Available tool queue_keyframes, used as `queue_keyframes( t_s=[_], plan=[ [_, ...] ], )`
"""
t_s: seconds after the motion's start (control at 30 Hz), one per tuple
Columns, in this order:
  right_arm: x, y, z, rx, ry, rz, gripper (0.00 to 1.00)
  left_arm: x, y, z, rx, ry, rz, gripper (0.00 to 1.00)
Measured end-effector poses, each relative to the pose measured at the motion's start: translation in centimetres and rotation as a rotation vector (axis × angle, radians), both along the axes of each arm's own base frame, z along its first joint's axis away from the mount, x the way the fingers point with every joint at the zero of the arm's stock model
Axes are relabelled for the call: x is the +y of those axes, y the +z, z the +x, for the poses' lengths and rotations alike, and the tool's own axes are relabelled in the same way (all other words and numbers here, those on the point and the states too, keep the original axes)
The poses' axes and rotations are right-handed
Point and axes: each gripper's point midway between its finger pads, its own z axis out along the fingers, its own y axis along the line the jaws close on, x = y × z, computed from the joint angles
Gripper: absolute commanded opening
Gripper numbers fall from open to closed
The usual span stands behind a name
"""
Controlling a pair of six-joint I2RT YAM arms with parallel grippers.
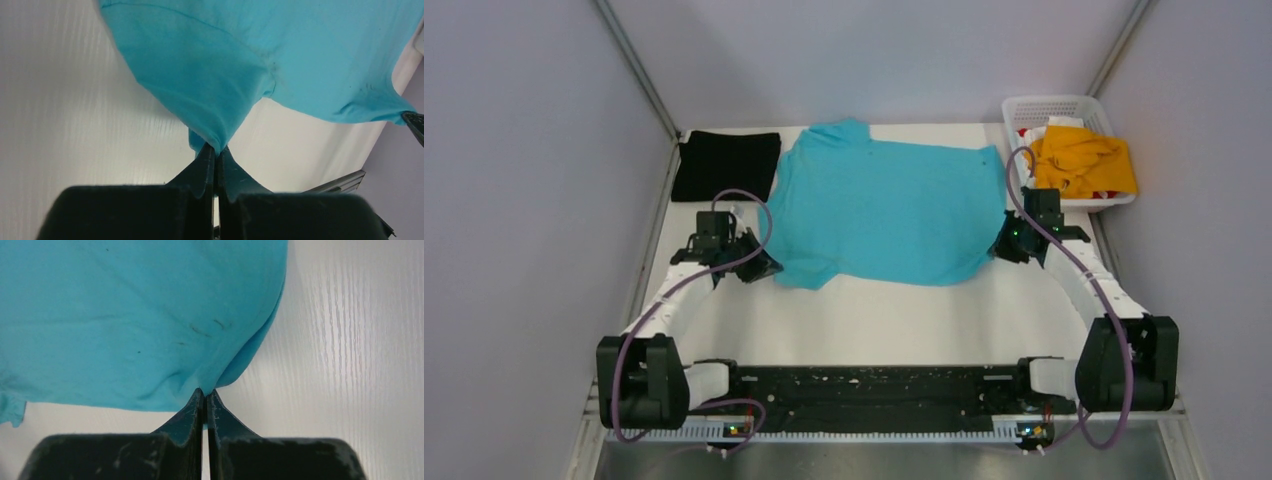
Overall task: Fold and stack the t-shirts
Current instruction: Flatten out the tshirt
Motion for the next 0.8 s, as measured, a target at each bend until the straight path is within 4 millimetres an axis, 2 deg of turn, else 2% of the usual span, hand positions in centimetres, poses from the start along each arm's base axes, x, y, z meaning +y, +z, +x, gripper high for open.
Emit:
queue_keyframes(
  t_s=[0.2,0.3,0.4,0.47,0.57,0.63,0.73,0.8],
  plan=[
    [-0.9,-2.1,-2.5,0.112,-0.045,-0.035,0.00,0.4,-1.4,-3.3,0.115,0.040,0.013,0.00],
    [-1.7,-2.6,-3.7,0.165,-0.069,-0.075,0.00,0.9,-1.2,-5.1,0.159,0.079,0.029,0.00],
    [-2.3,-2.2,-4.6,0.209,-0.084,-0.105,0.00,1.3,-0.6,-6.6,0.193,0.124,0.042,0.00],
    [-2.6,-1.3,-4.4,0.209,-0.094,-0.122,0.00,1.5,-0.5,-7.5,0.220,0.146,0.047,0.00],
    [-3.2,-0.3,-4.2,0.207,-0.112,-0.150,0.00,2.0,-0.9,-9.1,0.290,0.186,0.066,0.00],
    [-3.5,-0.3,-4.7,0.227,-0.119,-0.165,0.04,2.1,-1.6,-10.2,0.343,0.207,0.072,0.01],
    [-3.7,-1.0,-5.8,0.291,-0.123,-0.180,0.10,2.2,-3.3,-12.4,0.446,0.232,0.078,0.18],
    [-4.0,-1.8,-6.6,0.333,-0.133,-0.196,0.17,2.0,-4.2,-14.1,0.517,0.234,0.077,0.39]
  ],
)
